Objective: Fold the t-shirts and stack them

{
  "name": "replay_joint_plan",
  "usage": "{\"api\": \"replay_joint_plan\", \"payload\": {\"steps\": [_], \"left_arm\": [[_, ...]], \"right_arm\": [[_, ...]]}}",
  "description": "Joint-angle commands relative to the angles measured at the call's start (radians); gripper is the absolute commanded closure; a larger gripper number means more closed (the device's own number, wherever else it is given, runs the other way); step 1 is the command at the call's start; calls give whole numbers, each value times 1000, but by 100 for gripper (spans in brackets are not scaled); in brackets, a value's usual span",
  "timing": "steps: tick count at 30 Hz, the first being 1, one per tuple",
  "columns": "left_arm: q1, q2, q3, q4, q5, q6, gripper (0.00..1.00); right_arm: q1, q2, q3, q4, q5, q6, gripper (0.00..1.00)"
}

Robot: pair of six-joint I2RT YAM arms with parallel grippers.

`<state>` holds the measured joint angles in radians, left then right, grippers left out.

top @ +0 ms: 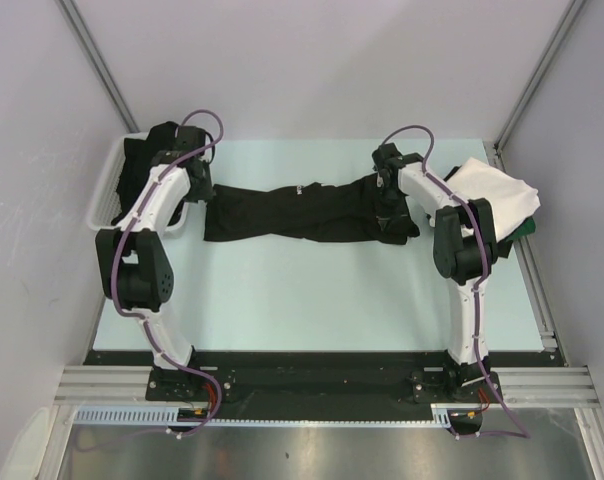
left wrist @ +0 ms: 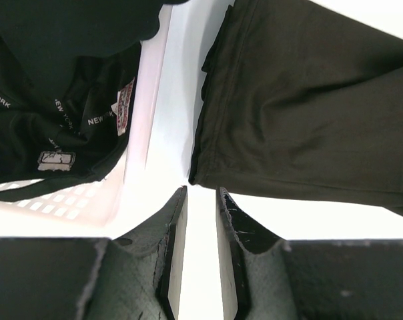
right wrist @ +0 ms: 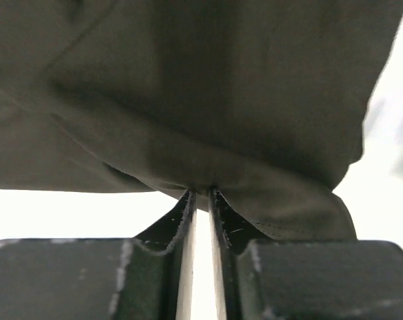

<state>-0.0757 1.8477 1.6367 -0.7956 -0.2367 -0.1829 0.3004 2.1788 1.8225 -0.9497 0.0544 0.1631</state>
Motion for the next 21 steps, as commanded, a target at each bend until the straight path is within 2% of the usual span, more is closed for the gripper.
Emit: {"api": "replay_joint_plan", "payload": {"steps": [1,3,4,21], "left_arm": [[-3,-65,-21,10,-15,0,72],[-4,-73,-31,13,-15,-1,72],[-4,-74,-32,16,-12,0,72],[-4,-91,-54,41,17,-6,73]], "right_arm": [[0,-36,-25,20,-31,3,88],[-1,-42,-29,23,-36,3,91],[0,-45,-34,23,-41,4,100],[45,-198,-117,-67,-129,44,100]]}}
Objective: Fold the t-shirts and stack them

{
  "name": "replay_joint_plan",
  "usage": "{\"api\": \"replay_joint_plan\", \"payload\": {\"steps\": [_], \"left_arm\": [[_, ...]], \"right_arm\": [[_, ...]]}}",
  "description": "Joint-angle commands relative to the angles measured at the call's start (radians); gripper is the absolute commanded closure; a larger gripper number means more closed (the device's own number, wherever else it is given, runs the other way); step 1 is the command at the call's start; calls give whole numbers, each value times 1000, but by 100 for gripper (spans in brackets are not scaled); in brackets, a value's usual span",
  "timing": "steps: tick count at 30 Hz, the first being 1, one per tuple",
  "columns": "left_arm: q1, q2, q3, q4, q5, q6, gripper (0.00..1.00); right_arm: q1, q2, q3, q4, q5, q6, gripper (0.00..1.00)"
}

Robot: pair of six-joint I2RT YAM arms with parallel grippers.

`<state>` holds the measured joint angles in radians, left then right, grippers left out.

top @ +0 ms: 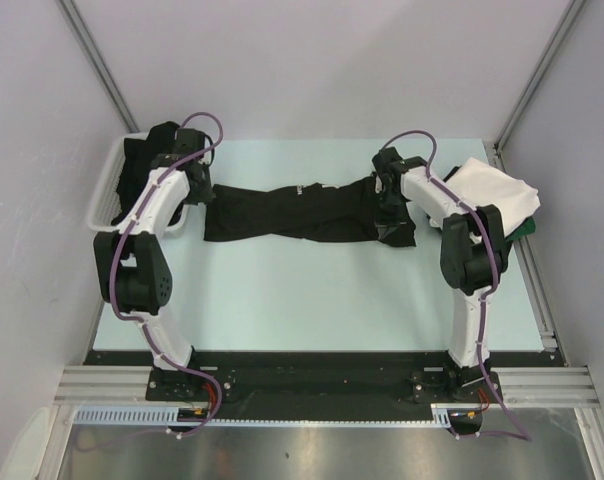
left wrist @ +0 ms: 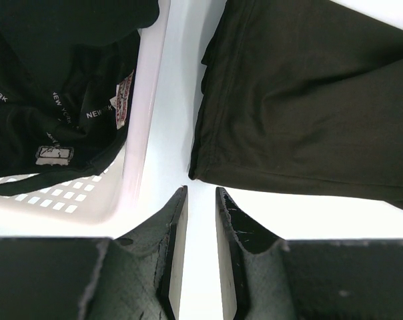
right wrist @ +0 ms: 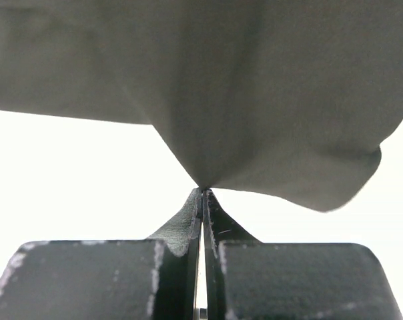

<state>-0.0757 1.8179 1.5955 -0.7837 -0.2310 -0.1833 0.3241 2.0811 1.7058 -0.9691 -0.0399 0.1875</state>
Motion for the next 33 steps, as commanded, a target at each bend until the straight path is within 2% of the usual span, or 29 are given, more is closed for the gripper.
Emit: {"api": "replay_joint_plan", "payload": {"steps": [1,6,11,14,15,17,18,21,27,33], "left_arm": [[-4,-63,-14,31,13,-5,73],[-3,-65,-19,35,22,-5,73],[-4,-66,-20,37,22,-4,73],[-3,-65,-17,34,24,-4,73],[-4,-68,-17,32,21,-2,73],[-3,-68,-16,31,19,-2,73],[-3,-72,-16,32,16,-2,72],[-4,-74,-17,32,15,-2,72],[-3,-69,-22,35,25,-12,72],[-4,-65,-8,18,39,-13,72]], "right_arm": [[26,-102,2,-55,-35,26,100],[47,-125,-52,-71,-109,53,100],[70,-90,-109,-68,-72,55,100],[72,-53,-100,-69,-45,53,89],[72,-46,-94,-74,-19,53,75],[72,-27,-72,-85,-3,47,58],[72,-23,-60,-91,14,44,1],[72,-29,-5,-106,40,43,0],[72,-96,148,-66,192,35,0],[20,-21,207,-11,242,15,0]]}}
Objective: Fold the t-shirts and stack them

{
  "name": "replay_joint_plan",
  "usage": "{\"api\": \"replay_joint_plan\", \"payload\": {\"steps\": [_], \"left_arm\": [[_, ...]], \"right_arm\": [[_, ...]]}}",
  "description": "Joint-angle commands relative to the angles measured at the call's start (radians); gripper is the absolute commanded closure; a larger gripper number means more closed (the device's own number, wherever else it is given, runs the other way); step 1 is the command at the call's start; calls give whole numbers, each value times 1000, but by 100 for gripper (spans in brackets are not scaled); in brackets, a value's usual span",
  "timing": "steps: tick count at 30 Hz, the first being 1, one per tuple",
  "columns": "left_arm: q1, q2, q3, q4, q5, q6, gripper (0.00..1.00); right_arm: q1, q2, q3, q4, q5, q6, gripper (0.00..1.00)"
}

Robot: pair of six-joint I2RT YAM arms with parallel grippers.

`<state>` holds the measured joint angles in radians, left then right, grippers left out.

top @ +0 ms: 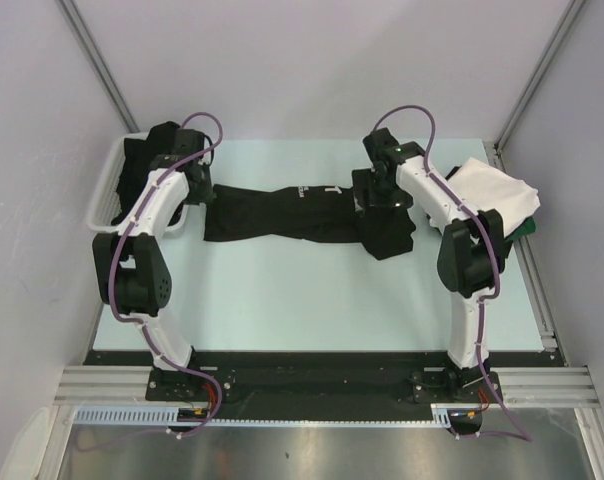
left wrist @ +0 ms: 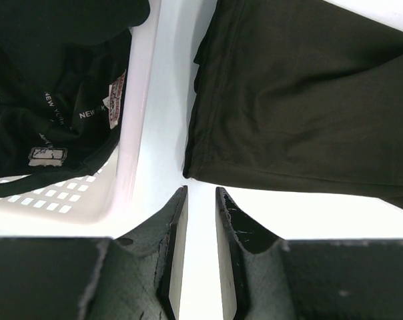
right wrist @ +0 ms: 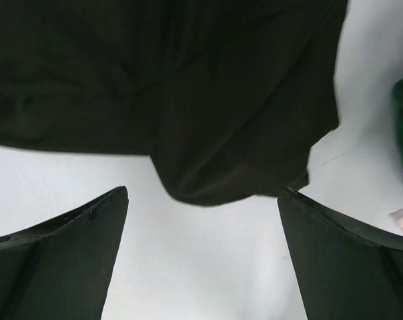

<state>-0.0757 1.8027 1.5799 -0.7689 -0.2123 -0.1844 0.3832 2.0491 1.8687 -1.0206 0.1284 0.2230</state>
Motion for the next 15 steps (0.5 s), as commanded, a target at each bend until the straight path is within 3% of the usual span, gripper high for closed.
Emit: {"api": "replay_joint_plan", "payload": {"steps": [1,9,15], "left_arm": [[-4,-49,11,2,21,-9,72],[-4,-77,15,-47,-13,23,72],[-3,-78,41,-78,-32,31,72]], "right_arm": [[-50,25,47,59,73,-24,0],[-181,174,116,140,-29,-1,0],[-211,258,185,169,-65,-11,0]]}}
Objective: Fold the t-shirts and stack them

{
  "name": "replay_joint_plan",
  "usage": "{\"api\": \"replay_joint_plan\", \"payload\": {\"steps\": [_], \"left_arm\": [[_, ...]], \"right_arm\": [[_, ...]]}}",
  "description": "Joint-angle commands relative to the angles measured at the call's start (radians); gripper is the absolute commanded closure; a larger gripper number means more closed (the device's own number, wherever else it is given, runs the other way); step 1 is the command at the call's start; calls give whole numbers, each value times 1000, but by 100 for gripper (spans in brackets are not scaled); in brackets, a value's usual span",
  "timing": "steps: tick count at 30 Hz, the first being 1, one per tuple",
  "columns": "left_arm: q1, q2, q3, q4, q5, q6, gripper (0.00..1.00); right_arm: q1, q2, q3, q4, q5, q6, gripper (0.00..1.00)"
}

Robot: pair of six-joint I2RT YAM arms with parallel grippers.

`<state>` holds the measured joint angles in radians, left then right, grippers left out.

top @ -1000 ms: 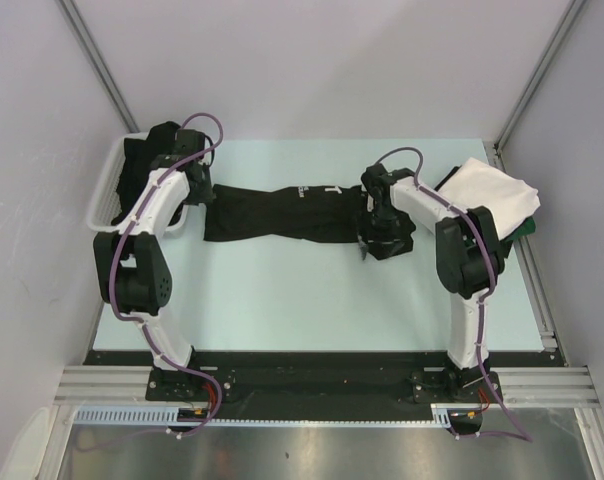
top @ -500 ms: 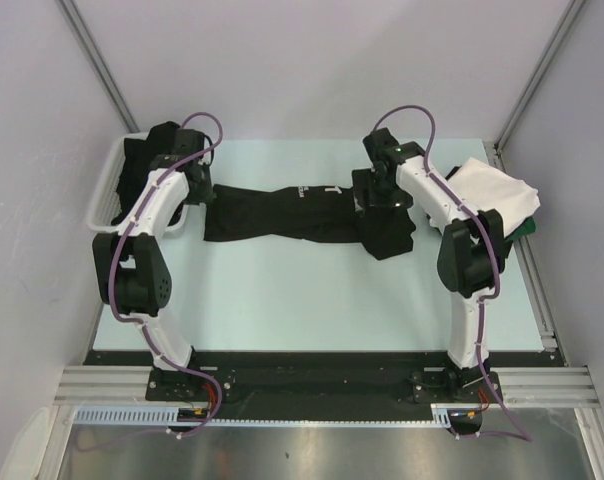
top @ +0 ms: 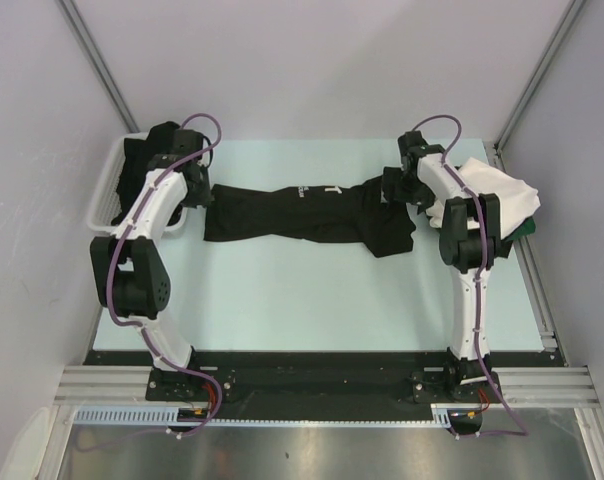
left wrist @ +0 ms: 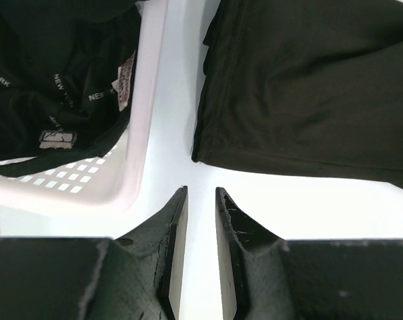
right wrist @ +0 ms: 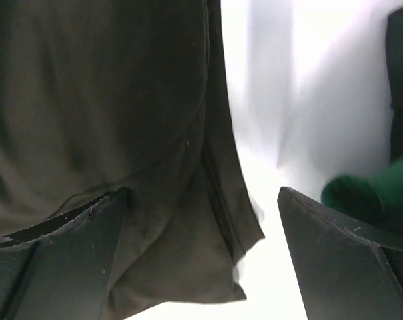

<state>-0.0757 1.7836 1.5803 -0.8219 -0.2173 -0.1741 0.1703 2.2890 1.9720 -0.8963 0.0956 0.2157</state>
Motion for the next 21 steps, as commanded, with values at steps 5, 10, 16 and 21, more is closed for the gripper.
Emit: {"api": "replay_joint_plan", "payload": {"steps": [5,10,16,21], "left_arm": [[-4,-50,72,-48,-40,22,72],[-4,-41,87,-57,-47,15,72],[-4,-50,86,-65,-53,12,73],[-3,-59,78,-72,-56,12,73]], "right_arm": [[-15,53,93,65,-66,-3,0],[-32,78,74,68,-123,4,4],[-48,76,24,92,-158,-1,48],[-61,84,10,100,-163,2,84]]}}
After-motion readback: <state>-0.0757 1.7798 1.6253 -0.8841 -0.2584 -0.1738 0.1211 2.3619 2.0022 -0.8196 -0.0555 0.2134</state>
